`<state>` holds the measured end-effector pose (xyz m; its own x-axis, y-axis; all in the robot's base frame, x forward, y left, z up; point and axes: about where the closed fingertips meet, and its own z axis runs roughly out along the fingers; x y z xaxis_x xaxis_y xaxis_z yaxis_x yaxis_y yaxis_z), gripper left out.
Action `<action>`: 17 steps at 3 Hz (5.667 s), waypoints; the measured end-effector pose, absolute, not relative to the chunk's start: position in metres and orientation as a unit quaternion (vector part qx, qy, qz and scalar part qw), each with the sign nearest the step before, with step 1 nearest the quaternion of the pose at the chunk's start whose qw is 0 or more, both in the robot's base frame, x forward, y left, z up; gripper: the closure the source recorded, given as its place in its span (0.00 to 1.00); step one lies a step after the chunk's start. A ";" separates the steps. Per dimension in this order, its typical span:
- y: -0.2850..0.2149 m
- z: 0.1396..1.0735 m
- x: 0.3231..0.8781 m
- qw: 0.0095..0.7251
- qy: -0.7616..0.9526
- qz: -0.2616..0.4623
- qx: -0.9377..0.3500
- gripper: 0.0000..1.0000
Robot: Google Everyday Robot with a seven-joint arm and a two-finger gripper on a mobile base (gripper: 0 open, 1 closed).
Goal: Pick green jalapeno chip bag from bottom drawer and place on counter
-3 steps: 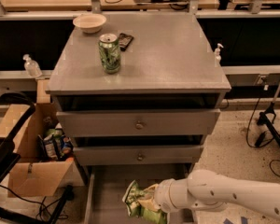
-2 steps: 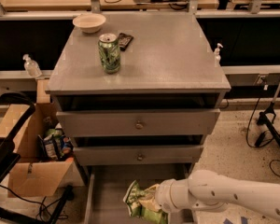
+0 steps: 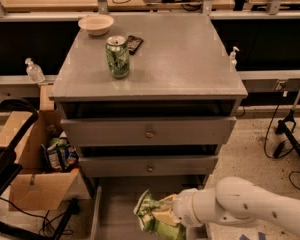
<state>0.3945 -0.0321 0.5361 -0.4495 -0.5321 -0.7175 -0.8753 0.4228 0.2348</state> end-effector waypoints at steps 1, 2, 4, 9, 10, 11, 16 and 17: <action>-0.054 0.616 0.388 0.304 0.801 0.294 -0.424 1.00; -0.082 0.704 0.397 0.332 0.811 0.262 -0.404 1.00; -0.133 0.830 0.449 0.396 0.826 0.181 -0.358 1.00; -0.159 0.905 0.649 0.376 0.835 0.154 -0.371 1.00; -0.159 0.887 0.701 0.364 0.835 0.178 -0.374 1.00; -0.163 0.905 0.768 0.416 0.817 0.188 -0.354 1.00; -0.171 1.008 0.825 0.539 0.756 0.170 -0.330 0.34; -0.168 1.006 0.826 0.538 0.756 0.172 -0.331 0.11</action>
Offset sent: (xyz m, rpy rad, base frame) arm 0.0160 -0.0928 0.2915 -0.0541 -0.1751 -0.2388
